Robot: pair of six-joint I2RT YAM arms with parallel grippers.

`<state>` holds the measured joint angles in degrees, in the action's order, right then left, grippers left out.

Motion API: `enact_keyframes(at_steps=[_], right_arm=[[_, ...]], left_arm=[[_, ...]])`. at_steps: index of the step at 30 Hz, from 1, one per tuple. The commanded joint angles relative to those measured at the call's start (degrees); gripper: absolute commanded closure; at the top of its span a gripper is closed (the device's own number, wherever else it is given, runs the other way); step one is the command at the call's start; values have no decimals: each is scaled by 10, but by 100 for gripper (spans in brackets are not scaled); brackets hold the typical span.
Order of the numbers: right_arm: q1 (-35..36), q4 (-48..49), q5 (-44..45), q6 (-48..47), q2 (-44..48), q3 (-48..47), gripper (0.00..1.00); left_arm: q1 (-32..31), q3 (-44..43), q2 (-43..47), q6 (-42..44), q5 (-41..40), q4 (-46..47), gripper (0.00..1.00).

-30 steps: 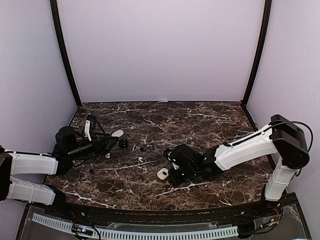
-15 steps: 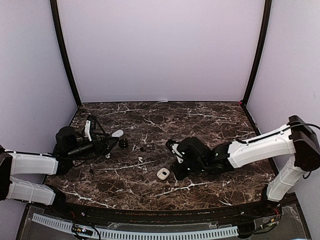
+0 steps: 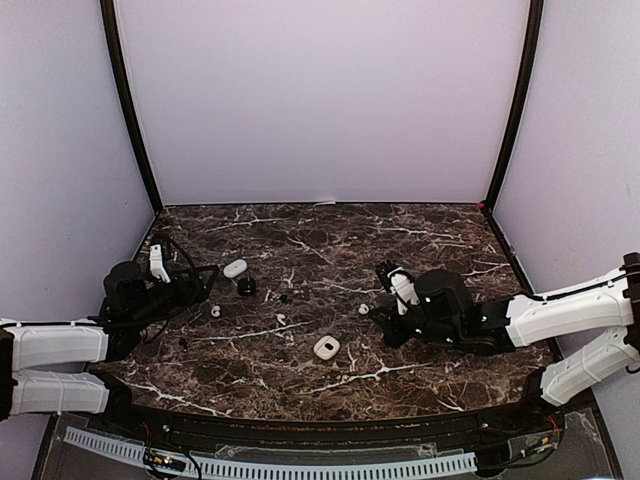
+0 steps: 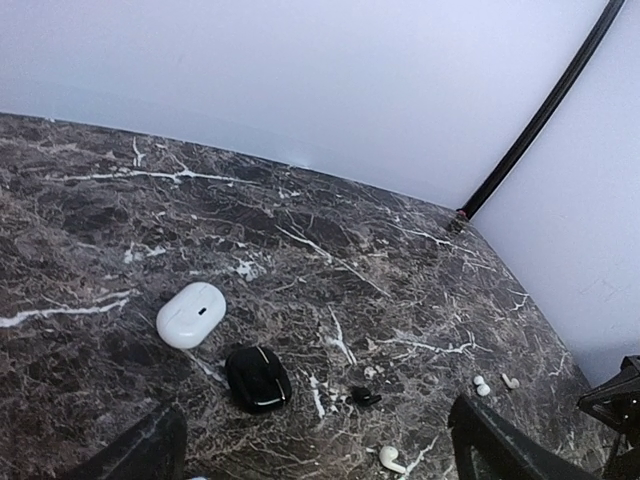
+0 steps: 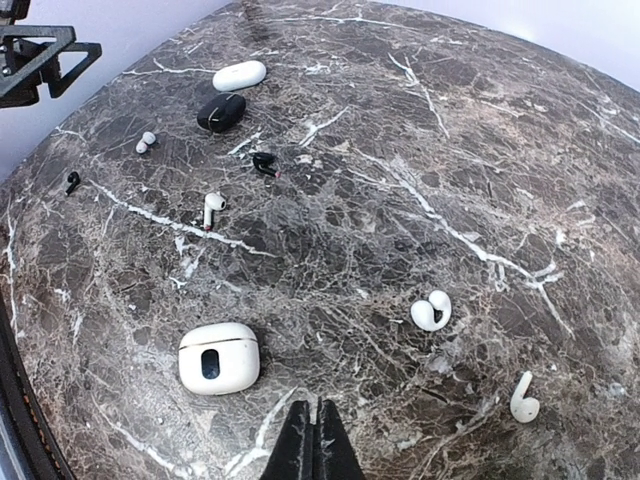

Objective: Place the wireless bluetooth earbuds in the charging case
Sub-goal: Adjust the charging case at the center of the board.

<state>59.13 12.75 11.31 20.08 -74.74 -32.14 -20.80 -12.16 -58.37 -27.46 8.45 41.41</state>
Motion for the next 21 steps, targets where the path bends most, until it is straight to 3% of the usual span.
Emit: enact_keyframes(at_steps=[1,13,21], right_arm=[[-2,20,-22,-50,1,-8,99],[-2,47,-139,-22,-73,10,84],[21,73,-161,-2,-154,-3,87]], left_arm=[[-1,4,4,6,49,-10,10],[-3,23,43,-98,142,-39,13],[-27,43,56,-143,159,-43,12]])
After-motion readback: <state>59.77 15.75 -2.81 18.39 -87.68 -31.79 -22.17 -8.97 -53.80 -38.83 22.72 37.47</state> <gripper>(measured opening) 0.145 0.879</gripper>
